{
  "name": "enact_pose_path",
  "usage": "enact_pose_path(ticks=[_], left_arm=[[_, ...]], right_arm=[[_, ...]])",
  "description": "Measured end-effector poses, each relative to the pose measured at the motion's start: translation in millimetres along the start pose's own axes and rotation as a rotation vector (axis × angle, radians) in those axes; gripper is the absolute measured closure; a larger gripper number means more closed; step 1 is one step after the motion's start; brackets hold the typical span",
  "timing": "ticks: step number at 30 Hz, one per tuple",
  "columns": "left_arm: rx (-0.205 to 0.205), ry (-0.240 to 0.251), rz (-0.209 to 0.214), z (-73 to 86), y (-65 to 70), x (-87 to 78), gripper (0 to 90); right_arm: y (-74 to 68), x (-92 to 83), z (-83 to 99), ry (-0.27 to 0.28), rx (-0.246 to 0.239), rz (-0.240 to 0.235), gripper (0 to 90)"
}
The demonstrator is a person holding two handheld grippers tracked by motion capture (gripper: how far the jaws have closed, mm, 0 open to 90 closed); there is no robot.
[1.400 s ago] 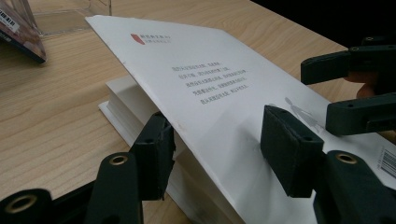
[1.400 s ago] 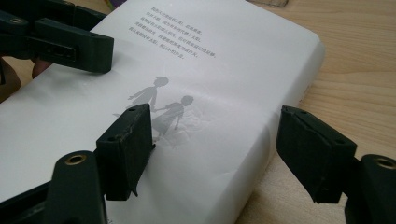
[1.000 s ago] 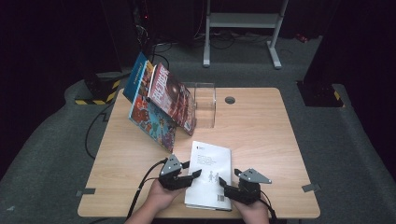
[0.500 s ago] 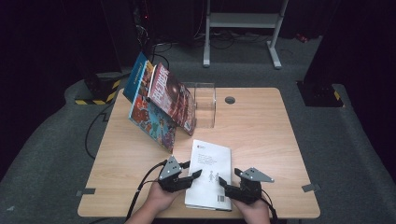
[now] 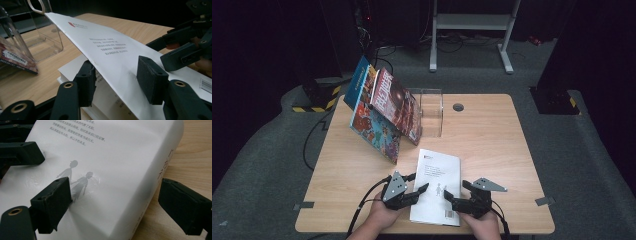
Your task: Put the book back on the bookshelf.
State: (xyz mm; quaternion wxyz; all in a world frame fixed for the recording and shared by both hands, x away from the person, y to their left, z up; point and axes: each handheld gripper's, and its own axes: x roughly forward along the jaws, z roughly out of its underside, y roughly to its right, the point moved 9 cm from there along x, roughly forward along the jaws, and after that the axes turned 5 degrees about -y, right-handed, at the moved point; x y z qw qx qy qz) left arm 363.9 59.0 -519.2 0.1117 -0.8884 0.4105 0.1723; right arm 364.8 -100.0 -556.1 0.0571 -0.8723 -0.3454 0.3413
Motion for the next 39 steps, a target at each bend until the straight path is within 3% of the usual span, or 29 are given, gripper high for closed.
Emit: enact_pose_path(ticks=[6, 21, 26, 31, 39], left_arm=[[0.022, 0.014, -0.011, -1.3, 1.5, -1.7, 50.4], [0.069, 0.033, -0.031, -3.0, 4.6, -5.1, 50.5], [0.074, 0.036, -0.033, -3.3, 5.2, -5.7, 50.4], [0.089, 0.047, -0.037, -4.7, 6.9, -7.4, 50.4], [0.120, 0.073, -0.047, -7.7, 10.5, -10.6, 50.5]], right_arm=[[-1.5, 1.8, 0.3, 0.000, 0.025, -0.040, 9.0], [-0.3, 3.0, 0.0, 0.026, 0.036, -0.085, 7.2], [1.1, 3.7, 0.1, 0.011, 0.077, -0.116, 7.2], [1.6, 3.6, -0.2, 0.013, 0.080, -0.132, 7.1], [1.9, 3.4, -1.0, 0.011, 0.127, -0.187, 7.0]])
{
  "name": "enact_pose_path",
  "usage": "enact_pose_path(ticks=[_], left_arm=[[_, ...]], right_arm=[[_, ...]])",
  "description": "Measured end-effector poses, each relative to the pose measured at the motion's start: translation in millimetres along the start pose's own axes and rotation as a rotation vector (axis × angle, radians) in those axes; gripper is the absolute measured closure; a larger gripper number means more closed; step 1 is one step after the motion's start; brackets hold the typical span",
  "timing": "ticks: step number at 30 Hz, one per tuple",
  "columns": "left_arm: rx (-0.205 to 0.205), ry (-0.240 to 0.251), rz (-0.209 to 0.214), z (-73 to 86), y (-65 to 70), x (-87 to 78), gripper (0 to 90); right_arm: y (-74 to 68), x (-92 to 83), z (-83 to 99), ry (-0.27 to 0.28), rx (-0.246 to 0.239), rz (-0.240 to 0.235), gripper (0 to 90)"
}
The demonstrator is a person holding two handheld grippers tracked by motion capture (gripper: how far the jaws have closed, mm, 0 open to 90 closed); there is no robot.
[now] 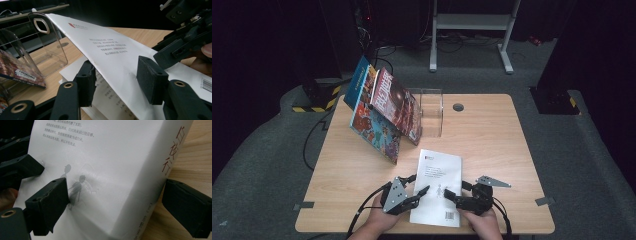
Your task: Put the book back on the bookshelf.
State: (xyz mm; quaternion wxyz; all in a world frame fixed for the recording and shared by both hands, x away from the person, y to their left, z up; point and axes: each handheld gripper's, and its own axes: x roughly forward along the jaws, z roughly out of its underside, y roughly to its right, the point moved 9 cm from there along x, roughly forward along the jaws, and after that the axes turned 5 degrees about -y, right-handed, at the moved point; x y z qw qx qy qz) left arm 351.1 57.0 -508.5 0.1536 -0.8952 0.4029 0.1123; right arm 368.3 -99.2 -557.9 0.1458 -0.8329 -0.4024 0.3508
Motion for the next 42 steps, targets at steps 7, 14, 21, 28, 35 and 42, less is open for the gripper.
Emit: enact_pose_path(ticks=[7, 14, 21, 28, 35, 42], left_arm=[[0.002, 0.001, 0.003, -0.1, 0.0, 0.3, 50.5], [-0.025, -0.001, 0.021, 1.4, -1.7, 3.0, 50.4], [-0.047, -0.011, 0.033, 1.9, -2.9, 5.7, 50.4], [-0.055, -0.012, 0.027, 2.5, -3.8, 6.1, 50.5], [-0.102, -0.075, 0.074, 8.1, -1.0, 18.5, 50.4], [-0.106, -0.064, 0.082, 6.1, -0.2, 18.6, 50.4]], right_arm=[[-0.5, -0.4, -1.3, -0.020, 0.011, -0.001, 7.3], [-0.2, -0.9, -1.8, -0.039, 0.019, 0.020, 8.4], [-0.9, -4.0, -2.8, -0.046, 0.006, 0.042, 11.3], [-2.0, -6.7, -4.0, -0.038, -0.012, 0.066, 14.2], [-43.4, 0.0, -8.5, 0.035, -0.371, 0.205, 68.7], [-29.6, -11.0, -13.2, 0.048, -0.351, 0.263, 58.1]])
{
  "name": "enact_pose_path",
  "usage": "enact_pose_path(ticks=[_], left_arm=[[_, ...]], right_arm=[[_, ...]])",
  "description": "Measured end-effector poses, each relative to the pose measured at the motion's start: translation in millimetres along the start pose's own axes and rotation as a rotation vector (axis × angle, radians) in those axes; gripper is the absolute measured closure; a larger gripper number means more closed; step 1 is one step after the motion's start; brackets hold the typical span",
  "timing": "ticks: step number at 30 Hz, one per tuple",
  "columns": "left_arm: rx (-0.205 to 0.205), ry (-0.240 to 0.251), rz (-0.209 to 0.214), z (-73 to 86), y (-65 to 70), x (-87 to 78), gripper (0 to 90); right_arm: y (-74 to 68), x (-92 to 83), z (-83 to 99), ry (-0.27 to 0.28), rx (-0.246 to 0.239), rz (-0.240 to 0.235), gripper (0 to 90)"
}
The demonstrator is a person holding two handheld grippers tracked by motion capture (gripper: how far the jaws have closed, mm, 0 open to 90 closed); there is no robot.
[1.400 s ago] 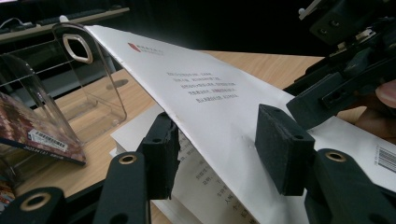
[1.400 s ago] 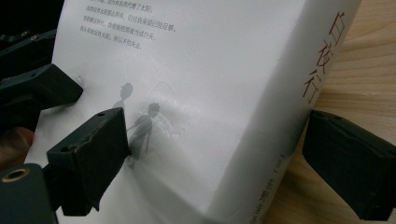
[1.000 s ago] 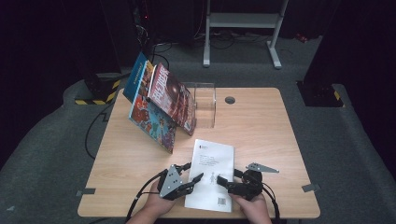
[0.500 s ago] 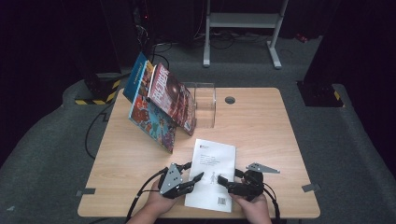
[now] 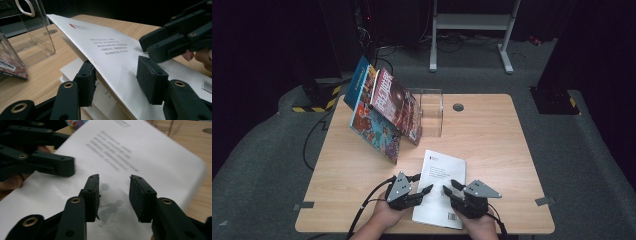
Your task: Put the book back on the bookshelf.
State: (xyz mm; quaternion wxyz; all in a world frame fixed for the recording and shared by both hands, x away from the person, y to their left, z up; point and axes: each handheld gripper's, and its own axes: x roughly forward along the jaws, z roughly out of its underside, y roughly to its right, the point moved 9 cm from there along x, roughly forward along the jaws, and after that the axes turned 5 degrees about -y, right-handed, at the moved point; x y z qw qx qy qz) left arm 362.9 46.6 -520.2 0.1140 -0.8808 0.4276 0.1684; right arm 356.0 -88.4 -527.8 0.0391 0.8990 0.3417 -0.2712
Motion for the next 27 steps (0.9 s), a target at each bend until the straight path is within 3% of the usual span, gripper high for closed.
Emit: enact_pose_path(ticks=[3, 11, 14, 18, 19, 20, 23, 27], left_arm=[[0.001, 0.001, -0.004, 0.0, 0.2, -0.8, 50.3], [0.007, 0.008, -0.010, 0.2, 0.8, -2.1, 50.3], [0.005, 0.008, -0.011, 0.6, 0.6, -2.2, 50.3], [0.014, 0.014, -0.015, 0.0, 1.2, -3.0, 50.3], [0.018, 0.015, -0.018, -0.2, 1.6, -3.5, 50.3], [0.018, 0.015, -0.018, -0.2, 1.6, -3.5, 50.4], [0.033, 0.023, -0.024, -0.8, 2.6, -4.9, 50.4], [0.040, 0.030, -0.027, -1.1, 3.2, -5.6, 50.4]], right_arm=[[9.5, -2.3, 1.0, 0.001, 0.040, 0.005, 53.3], [18.5, -5.3, 3.7, 0.004, 0.067, 0.023, 47.6], [24.9, -6.8, 4.6, 0.008, 0.105, 0.022, 41.0], [31.0, -4.1, 10.2, -0.024, 0.141, 0.025, 34.5], [34.6, -1.2, 14.6, -0.039, 0.203, -0.013, 27.9], [34.6, -1.2, 14.6, -0.039, 0.203, -0.013, 27.9], [38.9, 1.9, 17.1, -0.055, 0.270, -0.061, 20.0], [36.7, 8.8, 21.8, -0.085, 0.352, -0.160, 12.5]])
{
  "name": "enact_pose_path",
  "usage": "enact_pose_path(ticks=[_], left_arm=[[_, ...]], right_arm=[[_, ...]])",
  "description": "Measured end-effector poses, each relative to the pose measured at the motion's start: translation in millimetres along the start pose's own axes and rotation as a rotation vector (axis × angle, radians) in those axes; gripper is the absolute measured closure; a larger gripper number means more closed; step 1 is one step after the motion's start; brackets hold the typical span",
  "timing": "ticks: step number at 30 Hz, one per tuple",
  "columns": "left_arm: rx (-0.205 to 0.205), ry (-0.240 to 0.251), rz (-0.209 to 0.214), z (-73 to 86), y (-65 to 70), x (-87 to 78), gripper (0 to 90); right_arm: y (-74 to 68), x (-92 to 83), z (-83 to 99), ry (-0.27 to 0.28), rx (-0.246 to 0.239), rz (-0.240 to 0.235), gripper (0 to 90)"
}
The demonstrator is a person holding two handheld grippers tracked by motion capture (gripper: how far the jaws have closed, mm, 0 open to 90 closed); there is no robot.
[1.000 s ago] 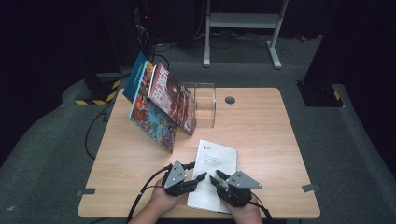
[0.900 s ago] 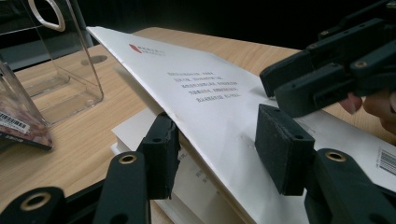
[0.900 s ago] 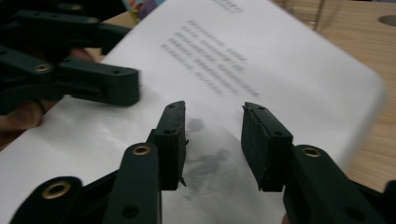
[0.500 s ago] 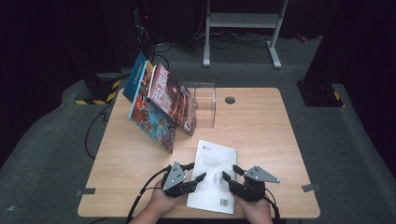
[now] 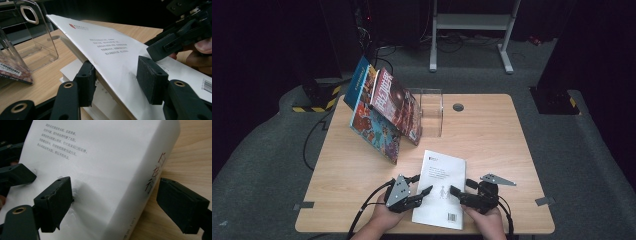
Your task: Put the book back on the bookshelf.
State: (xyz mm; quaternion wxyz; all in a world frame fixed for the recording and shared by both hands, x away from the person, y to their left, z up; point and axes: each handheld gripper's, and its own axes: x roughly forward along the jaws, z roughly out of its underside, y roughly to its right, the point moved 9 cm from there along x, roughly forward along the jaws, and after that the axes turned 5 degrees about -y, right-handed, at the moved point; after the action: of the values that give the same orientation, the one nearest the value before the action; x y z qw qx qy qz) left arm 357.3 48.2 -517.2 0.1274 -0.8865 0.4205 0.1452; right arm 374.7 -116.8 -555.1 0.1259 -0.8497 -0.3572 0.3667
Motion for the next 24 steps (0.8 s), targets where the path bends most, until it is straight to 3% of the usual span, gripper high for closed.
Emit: enact_pose_path(ticks=[5, 7, 11, 16, 21, 24], left_arm=[[0.016, 0.000, -0.011, 0.1, -0.3, -1.4, 50.4], [0.025, 0.007, -0.017, -0.5, 0.1, -2.7, 50.4], [0.048, 0.023, -0.023, -3.0, 1.9, -5.5, 50.4], [0.045, 0.025, -0.022, -1.9, 1.4, -4.5, 50.4], [0.048, 0.041, -0.015, -2.9, 2.2, -4.5, 50.5], [0.023, 0.034, -0.009, -1.8, 0.3, -3.2, 50.5]], right_arm=[[-2.3, 6.4, 0.8, -0.006, 0.030, -0.032, 7.6], [-2.0, 8.9, 1.8, -0.015, 0.070, -0.067, 7.4], [-5.5, 11.6, 1.3, -0.017, 0.092, -0.137, 7.1], [-6.4, 11.0, 0.8, -0.032, 0.100, -0.131, 9.3], [-9.4, 5.2, -1.4, -0.030, 0.075, -0.120, 13.1], [-9.7, 4.7, -2.3, -0.022, 0.066, -0.110, 14.2]])
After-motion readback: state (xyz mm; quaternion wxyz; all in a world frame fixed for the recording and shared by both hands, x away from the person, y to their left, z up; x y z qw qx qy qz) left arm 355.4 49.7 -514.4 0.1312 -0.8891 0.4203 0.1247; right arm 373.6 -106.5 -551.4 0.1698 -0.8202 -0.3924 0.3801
